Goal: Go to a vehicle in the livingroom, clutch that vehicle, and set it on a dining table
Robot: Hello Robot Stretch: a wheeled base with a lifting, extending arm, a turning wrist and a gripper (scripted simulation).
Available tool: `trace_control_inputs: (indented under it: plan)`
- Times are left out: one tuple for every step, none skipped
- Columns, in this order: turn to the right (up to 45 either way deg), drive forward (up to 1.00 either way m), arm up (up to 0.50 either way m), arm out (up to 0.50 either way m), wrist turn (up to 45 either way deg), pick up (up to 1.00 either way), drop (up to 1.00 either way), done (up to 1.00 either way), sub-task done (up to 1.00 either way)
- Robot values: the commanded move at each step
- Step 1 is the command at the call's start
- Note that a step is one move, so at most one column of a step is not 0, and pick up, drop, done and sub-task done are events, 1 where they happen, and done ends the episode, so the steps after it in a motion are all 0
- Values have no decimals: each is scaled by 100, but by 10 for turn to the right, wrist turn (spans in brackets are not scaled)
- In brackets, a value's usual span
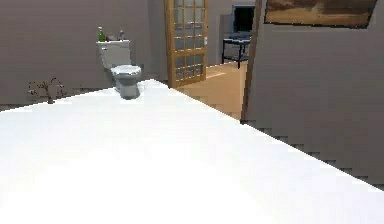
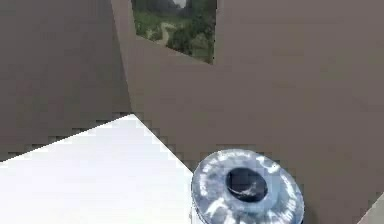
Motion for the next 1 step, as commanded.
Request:
trace_control_inputs:
  plan:
    - [390, 0, 0, 0, 0, 0, 0, 0, 0]
